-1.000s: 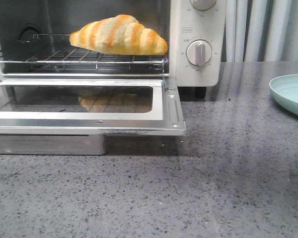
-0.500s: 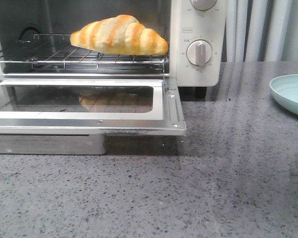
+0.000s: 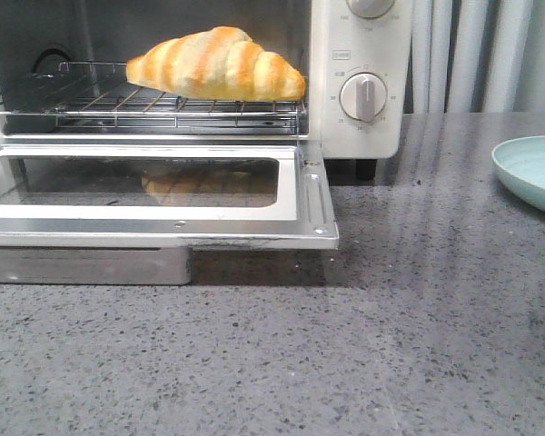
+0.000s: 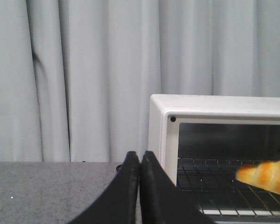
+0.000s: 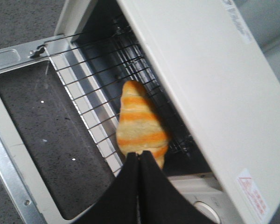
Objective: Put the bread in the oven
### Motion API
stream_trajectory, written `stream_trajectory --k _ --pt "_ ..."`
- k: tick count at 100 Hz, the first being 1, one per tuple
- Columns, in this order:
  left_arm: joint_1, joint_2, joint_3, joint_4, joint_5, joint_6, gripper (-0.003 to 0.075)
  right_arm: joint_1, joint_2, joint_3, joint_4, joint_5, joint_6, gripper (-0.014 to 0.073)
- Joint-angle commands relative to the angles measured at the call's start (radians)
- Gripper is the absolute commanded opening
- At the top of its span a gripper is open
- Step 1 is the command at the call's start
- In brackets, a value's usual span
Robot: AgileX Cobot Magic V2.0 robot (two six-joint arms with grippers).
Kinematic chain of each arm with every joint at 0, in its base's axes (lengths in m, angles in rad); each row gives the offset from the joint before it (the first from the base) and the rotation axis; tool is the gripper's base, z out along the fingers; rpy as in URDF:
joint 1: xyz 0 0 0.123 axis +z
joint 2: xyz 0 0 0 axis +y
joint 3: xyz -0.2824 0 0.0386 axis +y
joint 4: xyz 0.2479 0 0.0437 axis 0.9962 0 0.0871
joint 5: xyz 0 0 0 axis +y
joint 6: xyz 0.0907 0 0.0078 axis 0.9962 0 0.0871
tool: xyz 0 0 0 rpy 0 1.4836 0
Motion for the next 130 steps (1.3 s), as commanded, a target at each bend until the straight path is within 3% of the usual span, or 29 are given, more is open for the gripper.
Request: stream_trajectory --k 1,9,20,49,69,88,113,130 --pt "0.013 0.015 0.038 -0.028 -0.155 -0.012 -0.0021 -0.031 -0.079 -0.022 -0.044 0.049 0.000 -0.0074" --pt "0.013 0.015 0.068 -0.030 -0.228 -0.012 -0.0021 -0.065 -0.119 0.006 -0.044 0.049 0.000 -0.0074" --pt "0.013 0.015 0.076 -0.032 -0.193 -0.012 -0.0021 -0.110 -0.203 0.084 -0.044 0.006 0.027 -0.0074" --pt "0.013 0.015 0.076 -0.045 -0.165 -0.012 -0.0021 -0.186 -0.527 0.520 -0.051 -0.236 0.044 -0.0074" --pt "0.013 0.015 0.076 -0.045 -0.165 -0.012 -0.0021 -0.186 -0.689 0.727 -0.053 -0.333 0.137 -0.0074" --pt "0.013 0.015 0.076 -0.045 -0.165 -0.012 -0.0021 -0.186 -0.799 0.854 -0.053 -0.312 0.162 -0.0074" --pt "0.013 0.015 0.076 -0.045 -0.165 -0.012 -0.0021 -0.186 -0.836 0.889 -0.053 -0.093 0.169 -0.0074" --pt "0.013 0.015 0.076 -0.045 -0.165 -0.012 -0.0021 -0.186 -0.836 0.889 0.054 -0.020 0.171 -0.0074"
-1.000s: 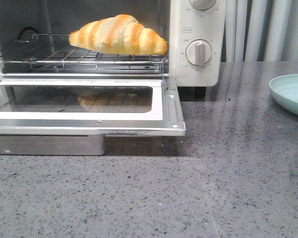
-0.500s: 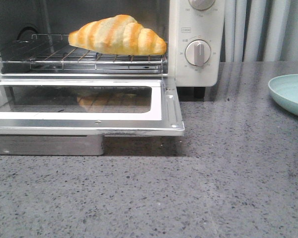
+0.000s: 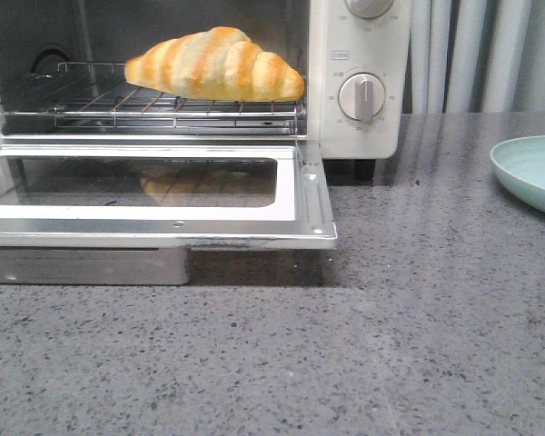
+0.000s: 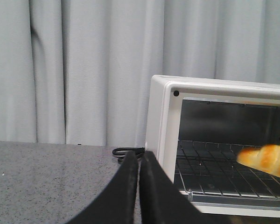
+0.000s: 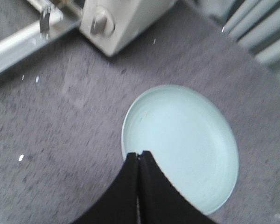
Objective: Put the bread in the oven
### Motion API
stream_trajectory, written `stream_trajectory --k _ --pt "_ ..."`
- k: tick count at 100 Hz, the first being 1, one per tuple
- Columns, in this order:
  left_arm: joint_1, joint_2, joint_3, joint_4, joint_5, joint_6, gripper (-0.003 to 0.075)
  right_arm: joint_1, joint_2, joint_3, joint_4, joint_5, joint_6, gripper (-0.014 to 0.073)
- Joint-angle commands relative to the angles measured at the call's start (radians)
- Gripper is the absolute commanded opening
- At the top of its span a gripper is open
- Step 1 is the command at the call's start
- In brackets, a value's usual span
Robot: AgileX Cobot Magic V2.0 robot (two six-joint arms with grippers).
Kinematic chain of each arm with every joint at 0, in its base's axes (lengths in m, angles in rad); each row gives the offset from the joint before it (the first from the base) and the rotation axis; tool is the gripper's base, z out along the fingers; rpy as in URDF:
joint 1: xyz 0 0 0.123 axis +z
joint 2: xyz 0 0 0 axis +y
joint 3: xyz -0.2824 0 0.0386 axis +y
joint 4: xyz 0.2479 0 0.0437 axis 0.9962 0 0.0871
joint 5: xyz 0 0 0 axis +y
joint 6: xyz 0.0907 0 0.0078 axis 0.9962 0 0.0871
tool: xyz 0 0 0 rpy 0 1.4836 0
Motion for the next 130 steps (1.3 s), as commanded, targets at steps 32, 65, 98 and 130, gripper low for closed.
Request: stream_trajectory --k 32,65,98,130 --pt "0.004 0.015 -0.027 -0.011 -0.069 -0.009 -0.0021 -0.040 -0.119 0.226 0.085 -0.504 0.008 -0.0074" --pt "0.004 0.015 -0.027 -0.011 -0.069 -0.009 -0.0021 -0.370 -0.311 0.666 0.392 -1.041 0.008 -0.0074" --pt "0.004 0.015 -0.027 -0.011 -0.069 -0.009 -0.0021 -0.613 -0.357 0.943 0.410 -1.459 0.008 -0.0074" --pt "0.004 0.015 -0.027 -0.011 -0.069 -0.009 -0.0021 -0.792 -0.429 1.048 0.419 -1.461 0.008 -0.0074"
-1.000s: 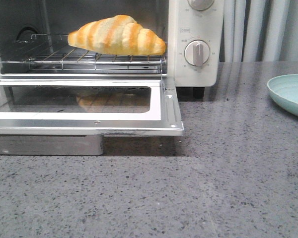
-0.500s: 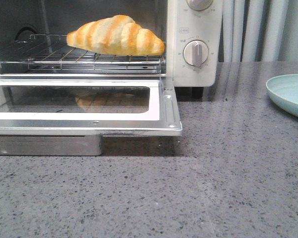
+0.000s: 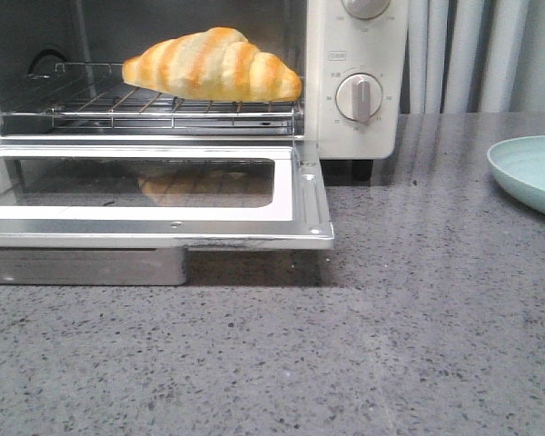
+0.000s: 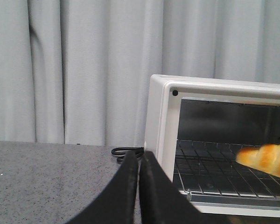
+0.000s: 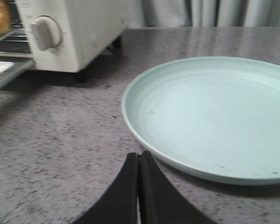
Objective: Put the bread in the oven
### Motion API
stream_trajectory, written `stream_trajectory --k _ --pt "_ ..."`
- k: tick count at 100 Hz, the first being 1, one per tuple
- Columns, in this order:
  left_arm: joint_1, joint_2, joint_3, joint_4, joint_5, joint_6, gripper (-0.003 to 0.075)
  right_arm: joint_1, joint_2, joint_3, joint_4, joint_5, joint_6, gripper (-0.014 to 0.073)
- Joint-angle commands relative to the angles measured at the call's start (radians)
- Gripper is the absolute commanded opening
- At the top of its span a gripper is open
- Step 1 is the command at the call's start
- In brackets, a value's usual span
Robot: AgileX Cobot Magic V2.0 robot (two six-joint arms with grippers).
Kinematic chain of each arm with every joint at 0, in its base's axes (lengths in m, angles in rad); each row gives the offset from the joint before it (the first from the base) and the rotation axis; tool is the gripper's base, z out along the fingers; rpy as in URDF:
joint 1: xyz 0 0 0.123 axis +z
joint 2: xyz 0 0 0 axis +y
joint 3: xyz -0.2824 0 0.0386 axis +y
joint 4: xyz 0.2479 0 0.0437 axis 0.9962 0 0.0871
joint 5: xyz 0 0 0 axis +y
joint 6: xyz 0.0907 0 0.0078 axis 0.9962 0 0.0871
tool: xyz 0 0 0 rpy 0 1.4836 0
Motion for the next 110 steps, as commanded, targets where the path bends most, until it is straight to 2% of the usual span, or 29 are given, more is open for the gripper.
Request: stream_trajectory --k 1,34,52,91,110 --pt "0.004 0.015 -0.027 -0.011 -0.072 -0.009 -0.0021 -0.042 -0.039 0.014 0.011 -0.084 0.003 -0.0074" --pt "0.004 0.015 -0.027 -0.011 -0.072 -0.009 -0.0021 -0.189 -0.239 0.012 0.021 0.101 0.003 -0.0074" --pt "0.004 0.015 -0.027 -0.011 -0.072 -0.009 -0.0021 -0.203 -0.395 0.012 0.019 0.254 -0.005 -0.0074" --pt "0.004 0.015 -0.027 -0.011 -0.069 -0.009 -0.0021 -0.205 -0.387 0.012 -0.030 0.415 -0.005 -0.0074" --pt "0.004 0.015 -0.027 -0.011 -0.069 -0.009 -0.0021 -0.205 -0.387 0.012 -0.087 0.421 -0.005 -0.0074"
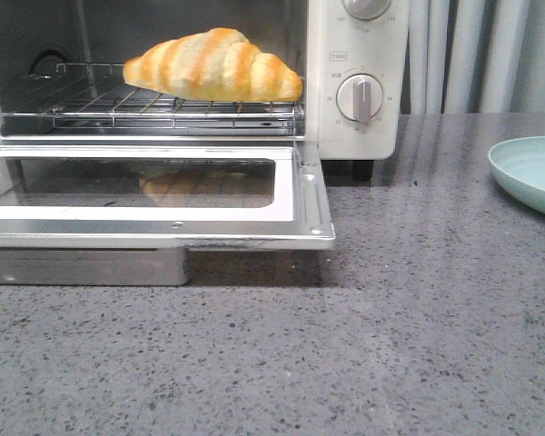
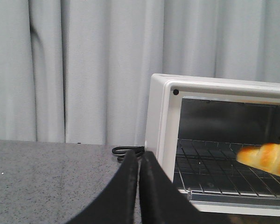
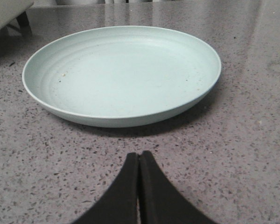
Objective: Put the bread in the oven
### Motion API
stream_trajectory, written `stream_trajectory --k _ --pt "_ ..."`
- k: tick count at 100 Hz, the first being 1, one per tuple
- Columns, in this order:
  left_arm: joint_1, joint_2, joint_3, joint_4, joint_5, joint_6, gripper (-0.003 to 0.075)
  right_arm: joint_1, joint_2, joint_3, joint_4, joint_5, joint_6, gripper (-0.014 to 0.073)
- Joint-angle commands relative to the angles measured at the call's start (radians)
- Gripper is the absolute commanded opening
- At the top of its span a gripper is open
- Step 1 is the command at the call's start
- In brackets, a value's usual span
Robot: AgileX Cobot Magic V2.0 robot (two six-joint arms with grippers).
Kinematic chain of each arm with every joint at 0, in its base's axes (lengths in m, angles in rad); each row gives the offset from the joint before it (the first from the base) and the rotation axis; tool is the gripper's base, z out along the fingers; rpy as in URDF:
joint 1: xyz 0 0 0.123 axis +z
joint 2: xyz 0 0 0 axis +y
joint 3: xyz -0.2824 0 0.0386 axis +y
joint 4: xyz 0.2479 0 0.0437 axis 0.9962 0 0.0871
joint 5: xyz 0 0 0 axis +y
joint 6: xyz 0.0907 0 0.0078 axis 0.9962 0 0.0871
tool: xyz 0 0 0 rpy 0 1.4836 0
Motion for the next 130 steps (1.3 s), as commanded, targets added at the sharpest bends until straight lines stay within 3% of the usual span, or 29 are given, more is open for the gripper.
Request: stream_trajectory --k 1,101,121,130 --pt "0.004 0.015 -0.027 -0.011 -0.073 -0.009 -0.0021 -0.004 -0.022 0.012 -0.051 -0.034 -0.006 -0.0074" --pt "0.004 0.015 -0.023 -0.011 -0.075 -0.009 -0.0021 -0.004 -0.022 0.012 -0.068 -0.022 -0.006 -0.0074" --pt "0.006 -0.019 0.086 0.010 -0.127 0.026 -0.0021 -0.004 -0.022 0.012 -0.068 -0.022 -0.006 -0.0074" --pt "0.006 -0.059 0.149 -0.057 -0.119 0.024 -0.0021 -0.004 -0.022 0.012 -0.068 -0.022 -0.006 -0.0074"
